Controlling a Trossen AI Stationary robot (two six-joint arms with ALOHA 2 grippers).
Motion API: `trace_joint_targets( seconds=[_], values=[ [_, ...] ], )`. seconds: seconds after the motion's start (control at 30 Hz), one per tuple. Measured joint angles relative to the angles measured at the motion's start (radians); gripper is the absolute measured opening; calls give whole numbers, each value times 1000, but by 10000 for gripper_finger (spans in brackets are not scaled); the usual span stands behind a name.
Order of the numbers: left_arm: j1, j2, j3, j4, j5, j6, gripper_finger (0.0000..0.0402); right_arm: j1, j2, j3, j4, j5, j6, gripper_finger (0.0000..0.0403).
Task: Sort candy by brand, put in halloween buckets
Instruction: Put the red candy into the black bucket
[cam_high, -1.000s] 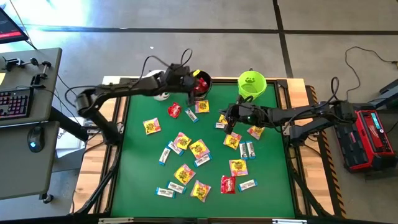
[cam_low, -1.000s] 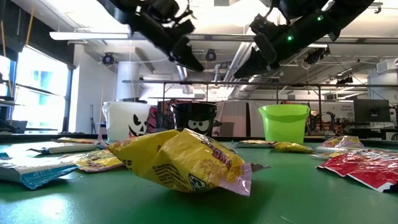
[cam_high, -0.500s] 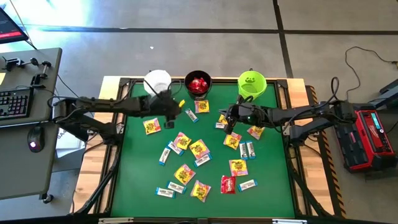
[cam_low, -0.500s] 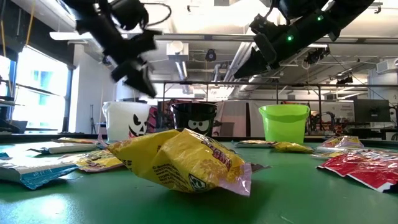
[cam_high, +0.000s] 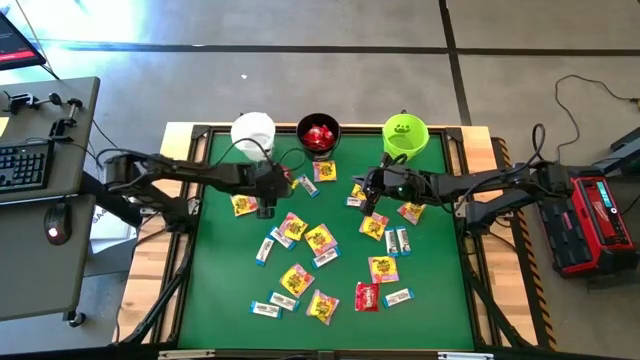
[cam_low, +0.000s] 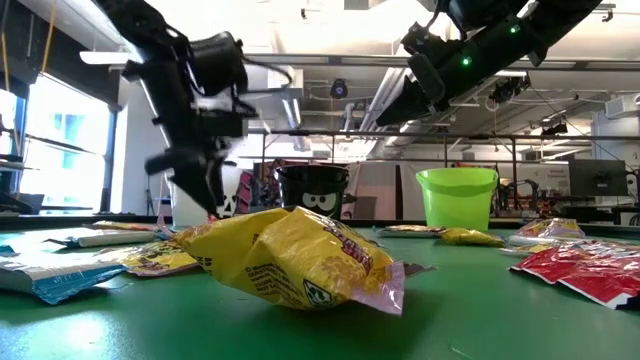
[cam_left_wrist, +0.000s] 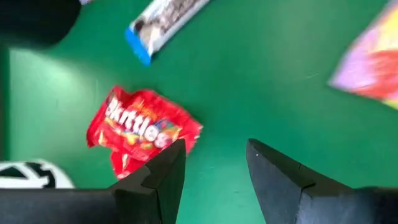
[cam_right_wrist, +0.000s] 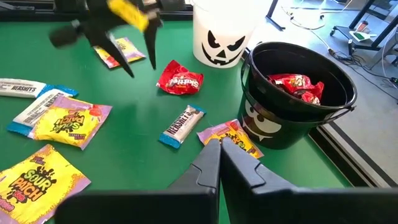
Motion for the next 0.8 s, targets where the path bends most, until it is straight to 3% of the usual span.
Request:
trace_joint_targets(
  seconds=[0.17, 0.5, 0.63, 0.8],
  values=[
    [1, 77, 0, 69, -110, -11, 163, 0, 0, 0, 0, 0, 0, 1],
    [10, 137, 3, 109, -97, -27, 152, 0, 0, 0, -1, 0, 0, 1],
    [22, 149, 3, 117, -101, -27, 113, 0, 0, 0, -1, 1, 0, 1],
    [27, 152, 2, 126, -100, -19, 28, 0, 0, 0, -1, 1, 0, 0]
  ],
)
